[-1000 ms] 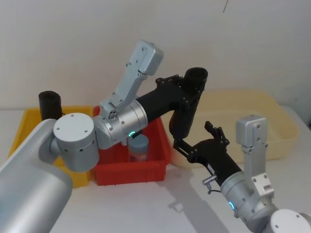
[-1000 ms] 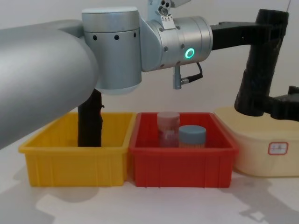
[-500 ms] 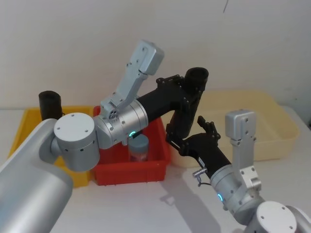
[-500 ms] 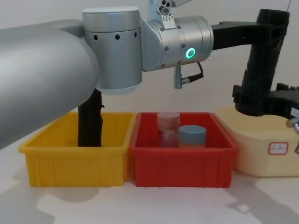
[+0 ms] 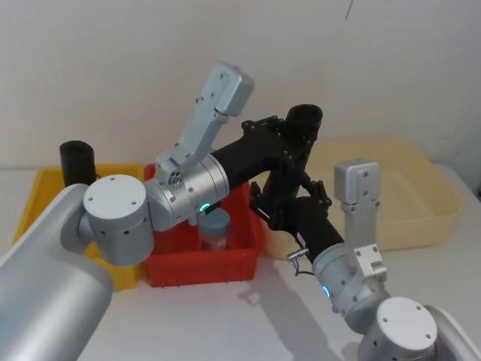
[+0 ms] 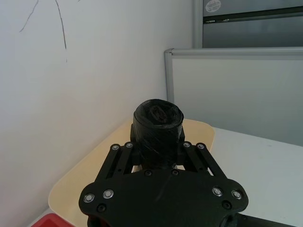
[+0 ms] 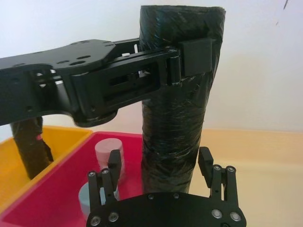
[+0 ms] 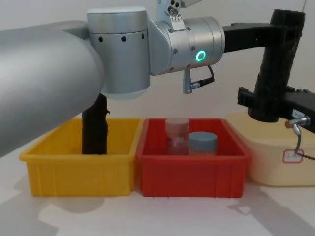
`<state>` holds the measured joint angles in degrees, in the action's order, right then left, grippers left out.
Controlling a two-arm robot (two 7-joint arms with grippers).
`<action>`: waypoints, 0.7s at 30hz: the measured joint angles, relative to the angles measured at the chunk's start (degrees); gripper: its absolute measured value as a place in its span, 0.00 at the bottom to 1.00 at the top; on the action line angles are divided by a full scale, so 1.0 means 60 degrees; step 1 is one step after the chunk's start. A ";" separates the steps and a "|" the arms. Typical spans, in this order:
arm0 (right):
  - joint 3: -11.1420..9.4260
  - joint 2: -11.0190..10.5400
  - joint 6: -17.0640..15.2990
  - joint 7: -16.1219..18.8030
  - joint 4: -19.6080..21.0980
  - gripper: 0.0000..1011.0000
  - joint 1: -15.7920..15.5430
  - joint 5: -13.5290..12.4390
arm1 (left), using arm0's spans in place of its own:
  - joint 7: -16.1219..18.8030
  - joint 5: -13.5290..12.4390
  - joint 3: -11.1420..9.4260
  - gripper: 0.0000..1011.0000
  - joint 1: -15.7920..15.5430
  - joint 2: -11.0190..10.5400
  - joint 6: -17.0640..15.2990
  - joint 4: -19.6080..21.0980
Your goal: Pick up the garbage bag with the one hand and transfer it to the other hand.
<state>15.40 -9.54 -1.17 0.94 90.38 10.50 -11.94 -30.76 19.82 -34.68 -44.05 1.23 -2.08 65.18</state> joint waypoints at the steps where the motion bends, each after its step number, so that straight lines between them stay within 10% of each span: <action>1: 0.0003 0.0025 -0.0018 -0.0020 -0.0043 0.99 0.0040 0.0024 | 0.0000 0.0000 0.0000 0.37 0.0000 0.0000 0.0000 0.0000; 21: -0.0095 0.0286 -0.0127 -0.0234 -0.0354 0.53 0.0265 0.0404 | 0.0000 0.0001 0.0001 0.37 0.0000 0.0000 0.0006 0.0002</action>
<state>14.83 -7.82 -1.93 -0.46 88.26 12.10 -9.52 -30.76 19.82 -34.67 -44.05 1.23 -2.04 65.19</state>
